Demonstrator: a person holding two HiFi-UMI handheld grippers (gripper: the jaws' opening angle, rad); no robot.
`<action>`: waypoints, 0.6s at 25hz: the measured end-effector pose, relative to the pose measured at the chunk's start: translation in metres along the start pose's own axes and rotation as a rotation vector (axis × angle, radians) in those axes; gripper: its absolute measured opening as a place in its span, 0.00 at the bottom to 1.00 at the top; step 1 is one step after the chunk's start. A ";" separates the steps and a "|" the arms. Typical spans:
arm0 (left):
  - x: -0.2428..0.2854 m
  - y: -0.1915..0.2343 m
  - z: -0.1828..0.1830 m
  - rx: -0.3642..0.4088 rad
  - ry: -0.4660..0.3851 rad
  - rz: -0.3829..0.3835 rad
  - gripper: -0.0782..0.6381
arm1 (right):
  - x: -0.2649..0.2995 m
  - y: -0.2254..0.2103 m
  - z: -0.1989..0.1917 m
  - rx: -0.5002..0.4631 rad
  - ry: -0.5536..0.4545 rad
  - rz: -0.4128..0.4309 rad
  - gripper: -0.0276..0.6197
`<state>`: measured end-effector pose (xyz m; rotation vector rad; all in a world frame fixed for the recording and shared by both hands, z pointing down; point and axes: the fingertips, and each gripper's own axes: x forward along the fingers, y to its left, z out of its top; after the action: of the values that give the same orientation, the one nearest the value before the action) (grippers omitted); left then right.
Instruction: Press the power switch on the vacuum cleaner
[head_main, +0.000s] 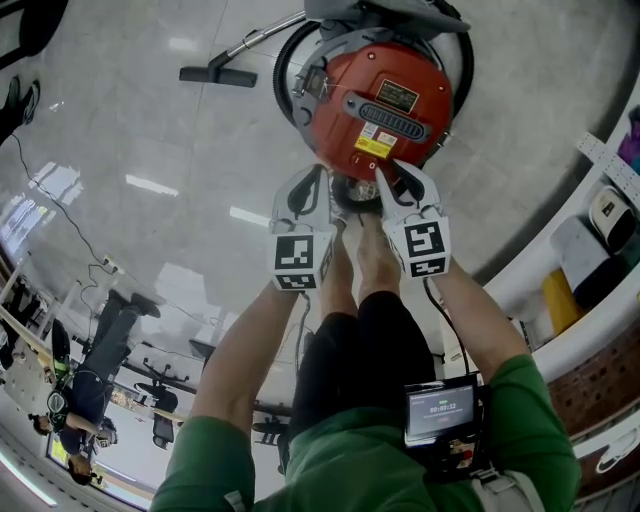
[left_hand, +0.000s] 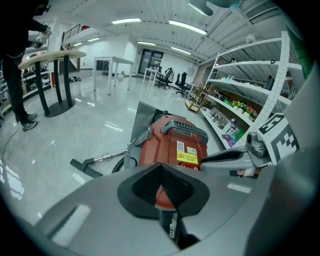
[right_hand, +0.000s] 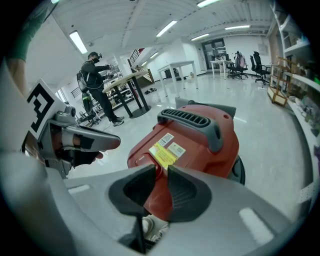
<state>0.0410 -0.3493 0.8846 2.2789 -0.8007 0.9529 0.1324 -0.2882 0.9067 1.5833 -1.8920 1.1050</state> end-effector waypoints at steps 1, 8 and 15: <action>0.000 0.000 0.000 0.001 0.000 0.000 0.12 | 0.000 0.000 0.000 -0.007 0.001 -0.003 0.14; -0.001 -0.001 0.003 -0.010 0.011 -0.002 0.12 | 0.002 0.000 -0.001 -0.067 0.018 -0.044 0.14; -0.005 0.001 0.002 -0.014 0.033 0.005 0.12 | 0.003 0.002 -0.001 -0.144 0.022 -0.075 0.14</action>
<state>0.0385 -0.3502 0.8802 2.2446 -0.7971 0.9817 0.1294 -0.2890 0.9089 1.5424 -1.8378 0.9293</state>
